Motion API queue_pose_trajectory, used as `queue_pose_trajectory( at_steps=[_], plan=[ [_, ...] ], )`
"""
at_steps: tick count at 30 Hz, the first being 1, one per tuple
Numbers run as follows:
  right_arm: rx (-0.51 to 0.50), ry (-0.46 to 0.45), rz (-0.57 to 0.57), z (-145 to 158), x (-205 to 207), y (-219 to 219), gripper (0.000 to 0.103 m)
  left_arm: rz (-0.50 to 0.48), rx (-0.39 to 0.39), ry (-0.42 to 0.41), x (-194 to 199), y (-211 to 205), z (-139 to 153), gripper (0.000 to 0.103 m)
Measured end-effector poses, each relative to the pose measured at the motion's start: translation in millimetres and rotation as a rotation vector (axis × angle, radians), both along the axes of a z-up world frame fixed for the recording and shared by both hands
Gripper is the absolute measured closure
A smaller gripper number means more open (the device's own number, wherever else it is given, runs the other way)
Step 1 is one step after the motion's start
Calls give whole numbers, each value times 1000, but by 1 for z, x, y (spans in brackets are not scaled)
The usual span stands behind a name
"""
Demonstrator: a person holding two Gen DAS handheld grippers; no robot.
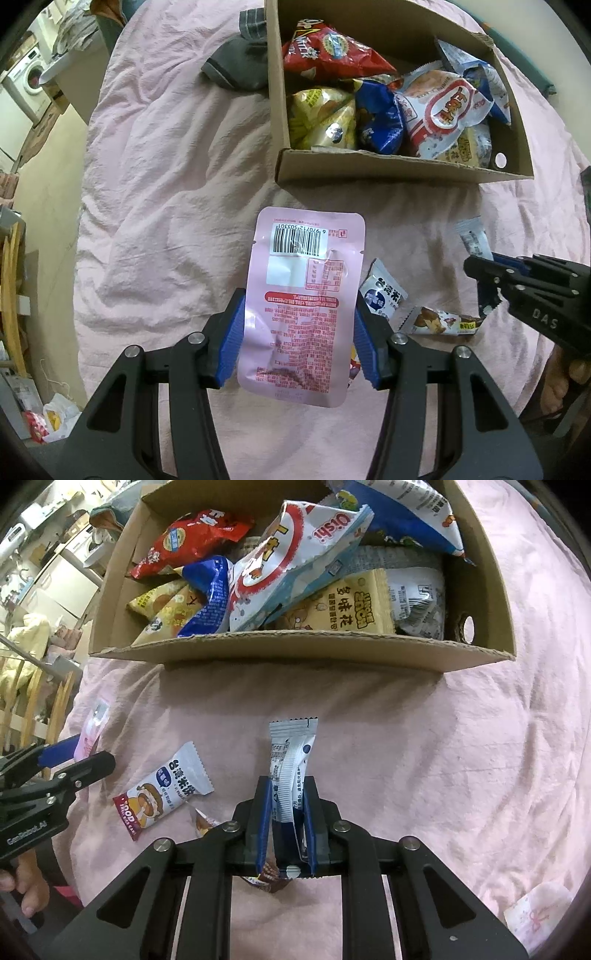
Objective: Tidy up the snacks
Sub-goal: 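Carry the pink packet and white-blue bar over the box and lower them in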
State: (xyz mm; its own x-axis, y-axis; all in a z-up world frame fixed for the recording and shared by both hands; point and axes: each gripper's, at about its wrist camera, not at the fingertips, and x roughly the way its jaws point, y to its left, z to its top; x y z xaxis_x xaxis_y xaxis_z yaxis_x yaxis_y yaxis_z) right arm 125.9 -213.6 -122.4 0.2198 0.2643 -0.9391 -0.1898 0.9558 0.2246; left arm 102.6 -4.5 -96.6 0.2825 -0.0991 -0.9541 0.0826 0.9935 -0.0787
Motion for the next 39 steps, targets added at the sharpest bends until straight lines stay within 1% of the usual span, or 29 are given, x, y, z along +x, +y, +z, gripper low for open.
queue_pose_trajectory(
  at_steps=[5, 9, 14, 20, 25, 30, 35, 39],
  plan=[
    [22, -17, 2, 12, -7, -11, 86, 15, 18, -15, 0, 1, 0, 54],
    [34, -25, -1, 15, -9, -12, 86, 22, 39, -32, 0, 2, 0, 54],
    [56, -37, -5, 21, -13, -19, 86, 35, 42, -39, 0, 3, -1, 54],
    [123, -58, -1, 36, -21, -26, 86, 45, 47, -63, -6, 2, 3, 54],
    [195, -101, 3, 57, -30, -31, 86, 107, 3, -136, -18, 6, 22, 54],
    [277, -185, -7, 85, -36, -41, 86, 133, -2, -232, -27, 5, 52, 54],
    [337, -292, -54, 111, -35, -51, 86, 151, -31, -286, -19, 7, 77, 54],
    [376, -367, -88, 127, -26, -56, 86, 140, -21, -337, -6, 5, 97, 54]
  ],
)
